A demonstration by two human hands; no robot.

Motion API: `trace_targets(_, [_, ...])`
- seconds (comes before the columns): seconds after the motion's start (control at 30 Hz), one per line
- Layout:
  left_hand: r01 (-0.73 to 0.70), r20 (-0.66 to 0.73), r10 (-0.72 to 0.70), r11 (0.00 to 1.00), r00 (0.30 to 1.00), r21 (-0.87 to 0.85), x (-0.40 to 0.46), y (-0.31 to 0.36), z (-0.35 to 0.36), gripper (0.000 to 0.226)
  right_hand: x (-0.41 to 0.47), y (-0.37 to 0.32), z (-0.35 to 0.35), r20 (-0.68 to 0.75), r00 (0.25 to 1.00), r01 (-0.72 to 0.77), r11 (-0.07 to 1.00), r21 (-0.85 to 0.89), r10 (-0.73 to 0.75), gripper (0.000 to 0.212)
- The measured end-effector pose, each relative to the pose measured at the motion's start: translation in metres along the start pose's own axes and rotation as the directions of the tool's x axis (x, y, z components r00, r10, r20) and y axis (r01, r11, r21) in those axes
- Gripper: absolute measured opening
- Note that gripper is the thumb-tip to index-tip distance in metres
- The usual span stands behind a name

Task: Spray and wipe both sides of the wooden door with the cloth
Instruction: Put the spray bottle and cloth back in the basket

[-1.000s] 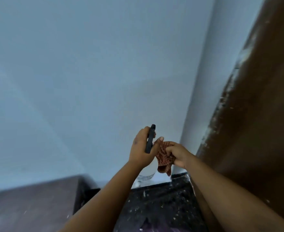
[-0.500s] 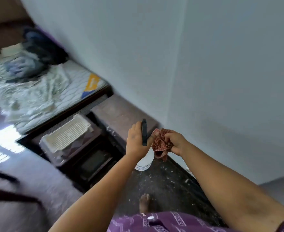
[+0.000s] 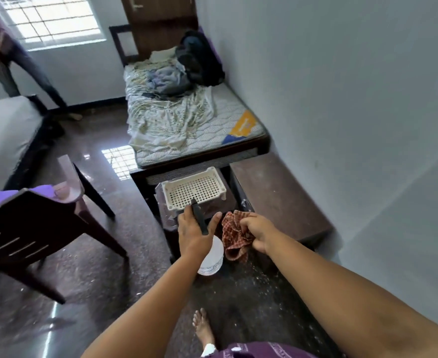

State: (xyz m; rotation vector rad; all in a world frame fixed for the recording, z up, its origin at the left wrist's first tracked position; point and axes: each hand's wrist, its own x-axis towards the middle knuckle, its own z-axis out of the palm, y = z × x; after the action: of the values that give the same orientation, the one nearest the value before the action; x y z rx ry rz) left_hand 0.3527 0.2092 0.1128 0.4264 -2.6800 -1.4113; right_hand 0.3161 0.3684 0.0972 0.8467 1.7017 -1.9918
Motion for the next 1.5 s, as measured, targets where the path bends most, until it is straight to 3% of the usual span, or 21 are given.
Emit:
trace_targets(0.1, [0.018, -0.045, -0.022, 0.997, 0.999, -0.078, 0.049, -0.016, -0.008, 0.083, 0.046, -0.020, 0.038, -0.001, 1.000, -0.013, 1.000, -0.018, 0.013, 0.050])
trace_targets(0.23, [0.042, -0.025, -0.041, 0.998, 0.999, 0.048, 0.120, -0.041, -0.021, 0.087, 0.101, -0.037, 0.086, -0.021, 0.998, -0.063, 0.996, -0.059, 0.062, 0.052])
trace_targets(0.3, [0.103, -0.013, -0.102, 0.990, 0.995, 0.097, 0.162, -0.053, -0.025, 0.093, 0.132, -0.044, 0.107, -0.043, 0.997, -0.072, 0.996, -0.061, 0.069, 0.042])
trace_targets(0.37, [0.138, -0.018, -0.137, 0.980, 0.990, 0.147, 0.187, -0.056, -0.026, 0.088, 0.143, -0.055, 0.118, -0.065, 0.996, -0.069, 0.996, -0.052, 0.065, 0.026])
trace_targets(0.7, [0.196, -0.017, -0.195, 0.971, 0.981, 0.140, 0.313, -0.089, -0.001, 0.078, 0.256, -0.098, 0.142, -0.130, 0.984, -0.127, 0.991, -0.044, 0.120, 0.031])
trace_targets(1.0, [0.192, 0.094, -0.210, 0.967, 0.973, 0.167, 0.365, -0.115, 0.029, 0.079, 0.324, -0.116, 0.157, -0.055, 0.988, -0.151, 0.979, -0.134, 0.145, 0.028])
trace_targets(1.23, [0.231, 0.149, -0.252, 0.962, 0.956, 0.145, 0.375, -0.133, 0.036, 0.080, 0.349, -0.114, 0.167, -0.039, 0.981, -0.191, 0.975, -0.111, 0.188, 0.028])
trace_targets(1.5, [0.188, 0.275, -0.259, 0.948, 0.926, 0.258, 0.378, -0.136, 0.020, 0.090, 0.347, -0.106, 0.177, -0.072, 0.971, -0.233, 0.972, -0.041, 0.229, 0.028])
